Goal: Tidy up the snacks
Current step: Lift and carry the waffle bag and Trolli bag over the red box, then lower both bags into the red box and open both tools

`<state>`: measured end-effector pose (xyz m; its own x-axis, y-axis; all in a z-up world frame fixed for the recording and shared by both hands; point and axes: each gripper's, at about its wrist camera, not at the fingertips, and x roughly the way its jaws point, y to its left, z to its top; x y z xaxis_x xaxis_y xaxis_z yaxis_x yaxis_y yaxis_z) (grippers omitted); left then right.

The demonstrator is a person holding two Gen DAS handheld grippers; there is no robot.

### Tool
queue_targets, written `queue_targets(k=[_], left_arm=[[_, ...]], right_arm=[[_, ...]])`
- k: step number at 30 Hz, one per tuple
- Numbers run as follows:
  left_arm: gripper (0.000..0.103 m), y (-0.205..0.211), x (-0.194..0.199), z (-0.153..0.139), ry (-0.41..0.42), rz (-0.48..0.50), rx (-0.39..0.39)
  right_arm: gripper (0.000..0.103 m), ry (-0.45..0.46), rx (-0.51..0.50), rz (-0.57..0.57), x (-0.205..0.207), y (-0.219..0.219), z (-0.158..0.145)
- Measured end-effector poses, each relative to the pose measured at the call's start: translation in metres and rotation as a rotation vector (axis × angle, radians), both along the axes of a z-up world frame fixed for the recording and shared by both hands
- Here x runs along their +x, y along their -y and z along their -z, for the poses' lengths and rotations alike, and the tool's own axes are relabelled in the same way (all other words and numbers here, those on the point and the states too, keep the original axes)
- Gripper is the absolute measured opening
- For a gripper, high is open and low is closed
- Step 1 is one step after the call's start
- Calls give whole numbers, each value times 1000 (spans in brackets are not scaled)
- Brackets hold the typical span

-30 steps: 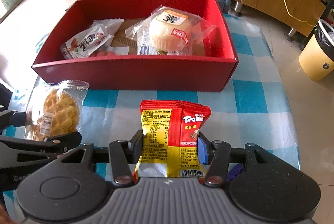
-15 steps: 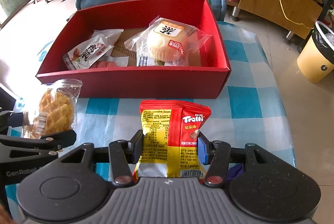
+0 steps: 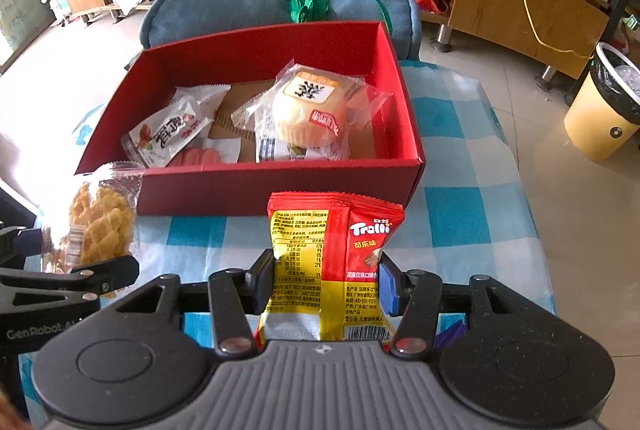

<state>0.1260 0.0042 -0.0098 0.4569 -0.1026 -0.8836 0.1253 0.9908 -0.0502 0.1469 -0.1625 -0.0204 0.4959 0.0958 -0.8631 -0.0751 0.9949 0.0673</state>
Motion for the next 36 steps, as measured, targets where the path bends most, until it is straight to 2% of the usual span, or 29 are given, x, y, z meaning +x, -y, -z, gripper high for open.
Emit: queue_targets(k=[20,36], left_arm=[[80,-4,43,-29,78,-56,-26],[80,-11,87,-21,77,-103,5]], right_arm=[[49,88,53,26,42,-1,-31],[49,89,55,22,86,-12,-23]])
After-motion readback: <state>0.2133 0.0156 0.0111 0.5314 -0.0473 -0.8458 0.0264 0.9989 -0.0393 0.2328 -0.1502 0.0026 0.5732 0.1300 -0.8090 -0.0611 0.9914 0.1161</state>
